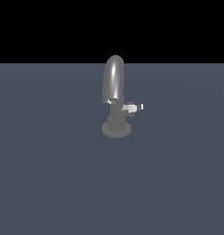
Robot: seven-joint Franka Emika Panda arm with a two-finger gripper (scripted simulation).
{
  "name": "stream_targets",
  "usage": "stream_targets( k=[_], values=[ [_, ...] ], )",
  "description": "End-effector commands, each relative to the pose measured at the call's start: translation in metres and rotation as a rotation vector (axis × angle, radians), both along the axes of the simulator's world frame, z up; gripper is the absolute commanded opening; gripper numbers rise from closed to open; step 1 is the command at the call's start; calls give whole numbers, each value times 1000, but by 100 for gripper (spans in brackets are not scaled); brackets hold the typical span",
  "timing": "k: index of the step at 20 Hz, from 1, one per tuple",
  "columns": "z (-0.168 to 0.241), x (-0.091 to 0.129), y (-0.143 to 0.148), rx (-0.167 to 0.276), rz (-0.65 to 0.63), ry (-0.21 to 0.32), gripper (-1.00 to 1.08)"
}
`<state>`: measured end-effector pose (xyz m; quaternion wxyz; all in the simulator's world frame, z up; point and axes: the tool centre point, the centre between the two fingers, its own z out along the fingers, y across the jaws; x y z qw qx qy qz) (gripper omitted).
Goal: Turn on the faucet by rotating a designated handle.
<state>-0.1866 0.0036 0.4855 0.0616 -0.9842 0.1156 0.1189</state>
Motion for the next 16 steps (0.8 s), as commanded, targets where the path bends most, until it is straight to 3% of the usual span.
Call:
stream_targets(
  k=[1, 16],
  values=[
    [-2, 13, 1, 18, -37, 41, -100],
    [-25, 92, -5, 135, -264, 291, -100]
  ],
)
